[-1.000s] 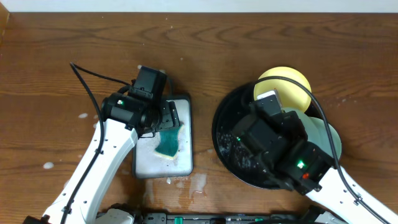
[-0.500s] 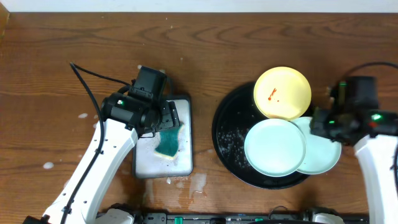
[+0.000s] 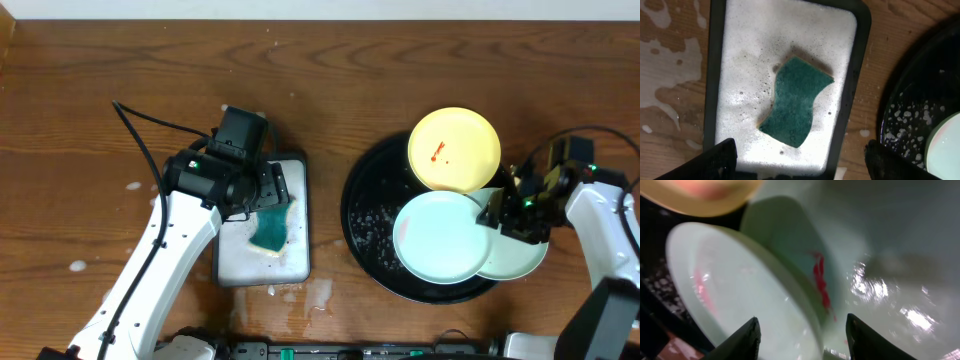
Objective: Clean dirty plates on tray and stack at the side
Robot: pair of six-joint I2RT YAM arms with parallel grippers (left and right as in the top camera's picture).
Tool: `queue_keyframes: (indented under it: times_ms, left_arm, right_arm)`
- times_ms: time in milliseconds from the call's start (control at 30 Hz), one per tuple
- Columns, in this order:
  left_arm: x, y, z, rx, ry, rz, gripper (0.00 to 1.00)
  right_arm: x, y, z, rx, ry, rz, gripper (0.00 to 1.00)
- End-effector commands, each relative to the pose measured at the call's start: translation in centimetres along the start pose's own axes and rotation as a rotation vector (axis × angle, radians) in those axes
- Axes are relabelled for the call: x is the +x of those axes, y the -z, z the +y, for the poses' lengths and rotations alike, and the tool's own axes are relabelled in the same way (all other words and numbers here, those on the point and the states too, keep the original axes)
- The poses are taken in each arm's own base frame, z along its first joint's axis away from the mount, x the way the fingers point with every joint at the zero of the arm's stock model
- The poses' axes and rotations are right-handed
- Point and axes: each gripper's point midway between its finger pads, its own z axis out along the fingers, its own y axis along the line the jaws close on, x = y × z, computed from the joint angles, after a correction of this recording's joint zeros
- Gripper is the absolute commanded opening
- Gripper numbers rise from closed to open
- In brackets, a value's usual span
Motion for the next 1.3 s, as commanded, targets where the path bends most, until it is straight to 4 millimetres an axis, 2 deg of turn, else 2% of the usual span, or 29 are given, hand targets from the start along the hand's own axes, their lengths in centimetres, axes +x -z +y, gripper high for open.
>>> queue_keyframes:
  times_ms: [0,100,167,267,300,367,467,567,700,833,967,1267]
  left_arm:
    - [0.0,0.2,0.1,-0.001,-0.005,-0.003,0.82]
    - [0.0,0.2,0.1,-0.001,-0.005,-0.003,0.82]
    - [0.0,0.2,0.1,-0.001,-0.005,-0.003,0.82]
    - [0.0,0.2,0.1,-0.001,-0.005,-0.004,0.82]
    - [0.0,0.2,0.1,-0.001,-0.005,-0.003,0.82]
    - [0.0,0.2,0.1,-0.001,-0.005,-0.003,0.82]
    - [0.0,0.2,0.1,-0.001,-0.005,-0.003,0.82]
    - [0.0,0.2,0.1,-0.001,-0.005,-0.003,0.82]
    - [0.0,0.2,0.1,-0.001,-0.005,-0.003,0.82]
    - [0.0,0.2,0.1,-0.001,-0.005,-0.003,0.82]
    - [0.0,0.2,0.1,-0.001,-0.005,-0.003,0.82]
    - [0.0,0.2,0.1,-0.001,-0.005,-0.003,0.82]
  right_arm:
    - [0.6,-1.0,0.6,-0.056,0.005,0.025,0.51]
    - [0.6,-1.7,-0.6,0.016,-0.003,0.013,0.50]
    - [0.7,-2.1,-1.4,0.058,-0.038,0.008,0.43]
    - [0.7,-2.6,-1.5,0.056,-0.063,-0.001,0.09]
    - [0.5,-2.5,-1.3,0.046,-0.060,-0.009,0.01]
    - [0.3,-1.8,-0.6,0.016,-0.053,-0.021,0.01]
    - [-0.3,0.2,0.3,0.012,-0.022,-0.080,0.01]
    - [-0.9,3.4,1.5,0.043,0.036,-0.188,0.01]
    - [-0.9,7.4,3.1,0.118,0.123,-0.345,0.01]
    - [0.0,10.2,4.0,0.272,0.188,-0.498,0.01]
    - [0.5,11.3,4.7,0.405,0.236,-0.588,0.01]
    - [1.6,12.8,9.3,0.599,0.482,-0.797,0.01]
